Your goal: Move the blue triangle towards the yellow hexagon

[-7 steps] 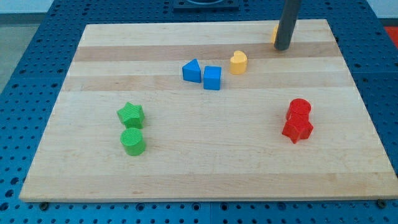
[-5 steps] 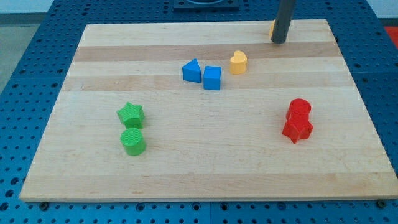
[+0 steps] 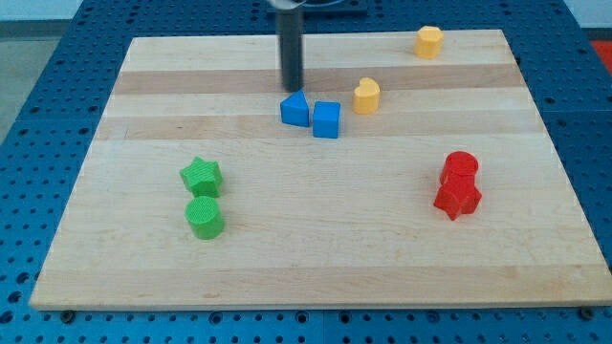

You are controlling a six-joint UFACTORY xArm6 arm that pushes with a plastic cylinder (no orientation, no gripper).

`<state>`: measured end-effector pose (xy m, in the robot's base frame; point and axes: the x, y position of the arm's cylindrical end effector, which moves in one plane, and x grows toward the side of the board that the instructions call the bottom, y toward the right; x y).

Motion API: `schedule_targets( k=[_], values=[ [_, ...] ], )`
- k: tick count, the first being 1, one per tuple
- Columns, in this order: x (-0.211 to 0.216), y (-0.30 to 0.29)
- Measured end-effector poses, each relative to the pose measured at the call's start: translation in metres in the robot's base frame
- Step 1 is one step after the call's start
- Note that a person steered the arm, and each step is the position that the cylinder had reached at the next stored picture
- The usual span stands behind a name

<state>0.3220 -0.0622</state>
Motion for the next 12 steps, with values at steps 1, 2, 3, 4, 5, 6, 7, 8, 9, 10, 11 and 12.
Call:
schedule_targets(
  k=[1,2,3,4,5,6,7,8,9,10,11,12],
  values=[
    [0.010,-0.026],
    [0.063,-0.032],
    [0.093,-0.032],
    [0.091,-0.024],
    [0.075,0.002],
    [0.060,0.022],
    [0.054,0.049],
    [0.047,0.052],
    [0.021,0.043],
    [0.019,0.043],
    [0.019,0.021],
    [0.018,0.001]
  ],
)
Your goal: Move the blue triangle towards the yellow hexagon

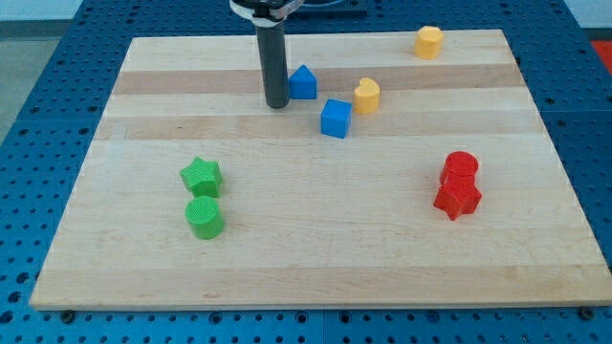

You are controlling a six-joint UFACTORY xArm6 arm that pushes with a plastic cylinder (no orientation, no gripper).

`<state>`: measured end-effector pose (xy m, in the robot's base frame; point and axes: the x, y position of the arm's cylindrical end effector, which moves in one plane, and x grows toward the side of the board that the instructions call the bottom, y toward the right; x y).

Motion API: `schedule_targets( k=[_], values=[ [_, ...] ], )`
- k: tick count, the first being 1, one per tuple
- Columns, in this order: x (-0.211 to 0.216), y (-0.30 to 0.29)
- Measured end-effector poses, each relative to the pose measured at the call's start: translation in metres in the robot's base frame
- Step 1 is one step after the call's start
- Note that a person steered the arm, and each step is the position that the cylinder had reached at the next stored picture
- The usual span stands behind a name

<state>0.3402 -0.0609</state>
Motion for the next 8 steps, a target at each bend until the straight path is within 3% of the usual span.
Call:
schedule_targets(
  k=[5,8],
  values=[
    [-0.027,0.009],
    [-0.009,0.037]
  ],
)
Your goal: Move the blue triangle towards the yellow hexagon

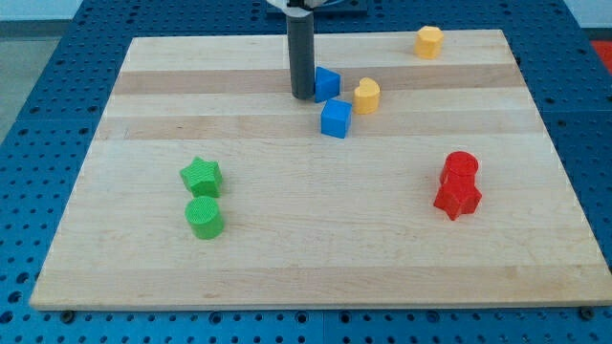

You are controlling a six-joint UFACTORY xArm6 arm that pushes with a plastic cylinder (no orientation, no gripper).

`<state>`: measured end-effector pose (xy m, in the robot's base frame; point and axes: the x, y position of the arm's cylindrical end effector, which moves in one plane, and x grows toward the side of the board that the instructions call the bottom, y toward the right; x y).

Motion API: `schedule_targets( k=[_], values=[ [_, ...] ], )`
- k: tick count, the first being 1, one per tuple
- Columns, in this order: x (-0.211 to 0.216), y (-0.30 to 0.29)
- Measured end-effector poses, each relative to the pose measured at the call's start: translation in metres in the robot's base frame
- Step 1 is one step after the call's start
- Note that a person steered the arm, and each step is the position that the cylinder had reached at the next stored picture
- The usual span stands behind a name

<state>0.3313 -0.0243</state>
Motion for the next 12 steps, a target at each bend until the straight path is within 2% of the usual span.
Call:
schedule_targets(
  k=[2,4,5,9,12],
  values=[
    [0.007,0.005],
    [-0.020,0.055],
    [-0.040,0.060],
    [-0.086,0.024],
    [-0.084,0.011]
  ],
)
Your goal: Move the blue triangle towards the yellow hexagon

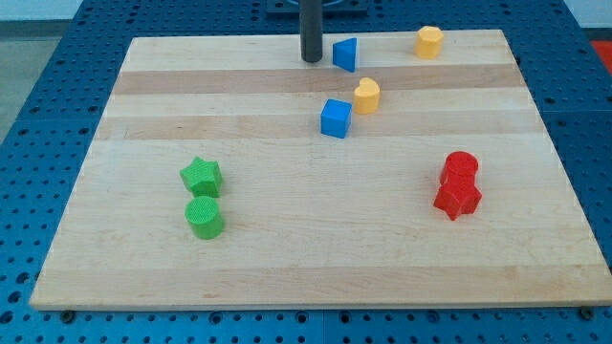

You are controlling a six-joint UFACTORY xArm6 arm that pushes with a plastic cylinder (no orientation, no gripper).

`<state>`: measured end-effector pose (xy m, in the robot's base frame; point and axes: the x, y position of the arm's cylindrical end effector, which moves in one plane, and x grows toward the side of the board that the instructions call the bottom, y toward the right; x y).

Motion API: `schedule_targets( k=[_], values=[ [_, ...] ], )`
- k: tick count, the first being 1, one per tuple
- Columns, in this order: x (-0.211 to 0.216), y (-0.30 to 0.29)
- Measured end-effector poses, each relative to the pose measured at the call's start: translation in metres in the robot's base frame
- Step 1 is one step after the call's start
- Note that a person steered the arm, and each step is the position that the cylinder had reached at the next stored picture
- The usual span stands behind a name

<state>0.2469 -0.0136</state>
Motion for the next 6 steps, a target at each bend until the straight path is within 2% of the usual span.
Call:
schedule_targets(
  k=[2,4,6],
  values=[
    [0.010,0.003],
    [0.000,0.043],
    [0.000,0.053]
  ],
)
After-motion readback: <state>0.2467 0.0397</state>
